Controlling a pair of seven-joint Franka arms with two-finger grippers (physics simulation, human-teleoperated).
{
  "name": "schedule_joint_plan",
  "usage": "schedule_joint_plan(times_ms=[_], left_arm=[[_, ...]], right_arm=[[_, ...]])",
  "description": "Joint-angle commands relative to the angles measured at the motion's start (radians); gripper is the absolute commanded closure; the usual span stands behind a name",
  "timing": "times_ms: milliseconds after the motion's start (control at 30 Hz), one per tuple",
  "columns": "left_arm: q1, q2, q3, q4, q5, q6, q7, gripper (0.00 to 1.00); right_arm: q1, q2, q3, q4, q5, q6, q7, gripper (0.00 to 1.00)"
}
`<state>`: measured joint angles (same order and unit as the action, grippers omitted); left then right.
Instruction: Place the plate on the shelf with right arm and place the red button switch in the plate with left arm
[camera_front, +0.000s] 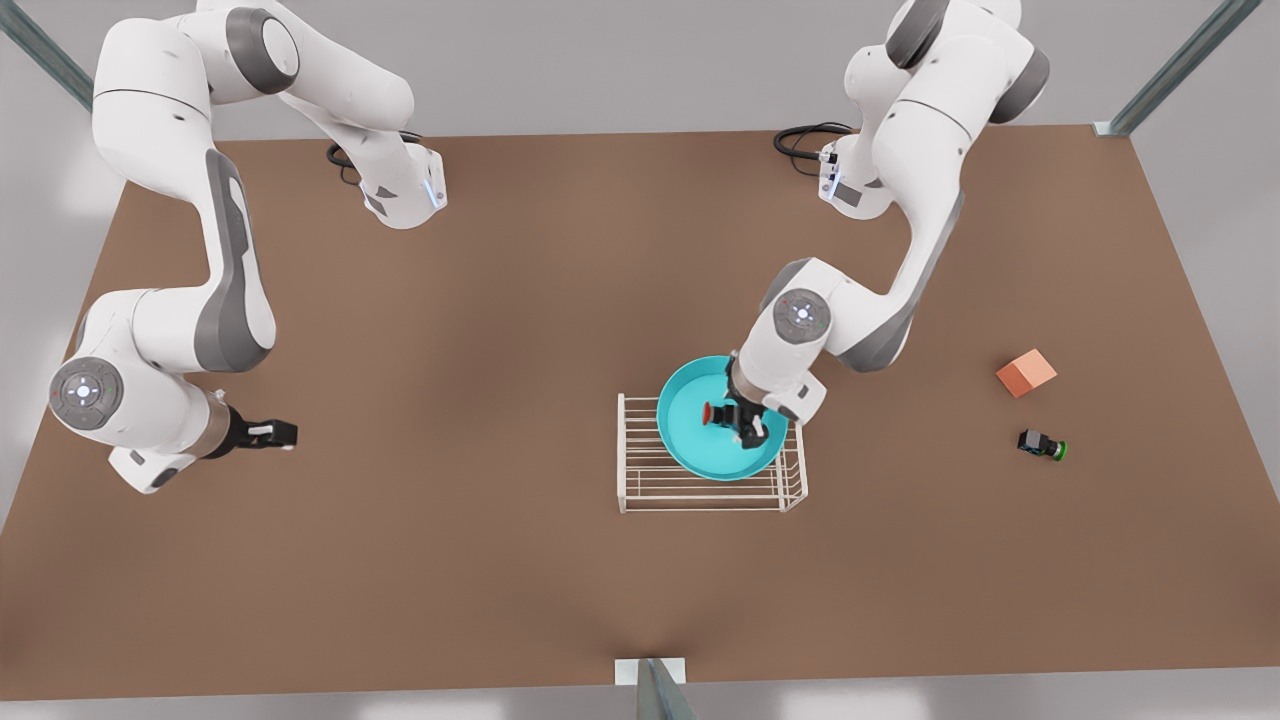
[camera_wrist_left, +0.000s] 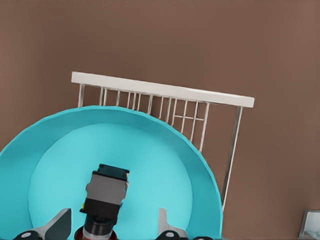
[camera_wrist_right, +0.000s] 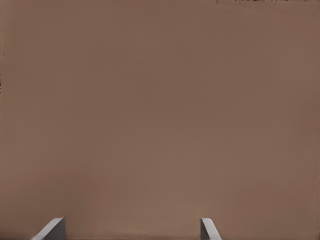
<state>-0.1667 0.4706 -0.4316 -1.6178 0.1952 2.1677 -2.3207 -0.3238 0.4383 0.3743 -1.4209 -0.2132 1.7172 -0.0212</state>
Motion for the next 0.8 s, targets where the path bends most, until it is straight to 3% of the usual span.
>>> schedule_joint_plan(times_ms=[0, 33, 100, 200, 233, 267, 300, 333, 500, 767], left_arm=[[0.010, -0.065, 0.001, 0.007, 0.032, -0.242, 0.366, 0.00], [0.021, -0.130, 0.007, 0.013, 0.029, -0.406, 0.865, 0.00], [0.162, -0.205, 0.004, 0.061, -0.106, -0.535, 1.590, 0.00], [0.266, -0.202, 0.034, 0.088, -0.114, -0.623, 1.880, 0.00], [0.061, -0.208, 0.486, 0.136, -0.290, -0.667, 2.315, 0.00], [0.044, -0.223, 0.573, 0.133, -0.348, -0.663, 2.428, 0.00], [0.045, -0.300, 0.551, 0.004, -0.335, -0.485, 2.416, 0.00], [0.035, -0.322, 0.548, -0.019, -0.319, -0.446, 2.414, 0.00], [0.003, -0.294, 0.478, 0.022, -0.224, -0.468, 2.295, 0.00], [0.004, -0.297, 0.476, 0.061, -0.247, -0.512, 2.275, 0.00]], right_arm=[[0.003, -0.001, 0.003, 0.000, -0.002, -0.004, -0.224, 0.00], [0.008, -0.001, 0.003, 0.000, 0.000, -0.004, -0.220, 0.00], [0.008, 0.000, 0.003, 0.000, 0.000, -0.004, -0.220, 0.00], [0.006, 0.003, 0.003, 0.000, 0.000, -0.002, -0.215, 0.00], [0.006, 0.003, 0.003, 0.002, 0.000, -0.002, -0.215, 0.00], [0.006, 0.005, 0.003, 0.002, -0.002, -0.001, -0.215, 0.00], [0.003, 0.011, 0.001, 0.004, -0.002, -0.007, -0.218, 0.00], [0.006, 0.011, 0.001, 0.004, -0.002, -0.007, -0.217, 0.00], [0.006, 0.013, 0.001, 0.005, 0.000, -0.008, -0.215, 0.00], [0.006, 0.019, 0.001, 0.005, 0.000, -0.004, -0.209, 0.00]])
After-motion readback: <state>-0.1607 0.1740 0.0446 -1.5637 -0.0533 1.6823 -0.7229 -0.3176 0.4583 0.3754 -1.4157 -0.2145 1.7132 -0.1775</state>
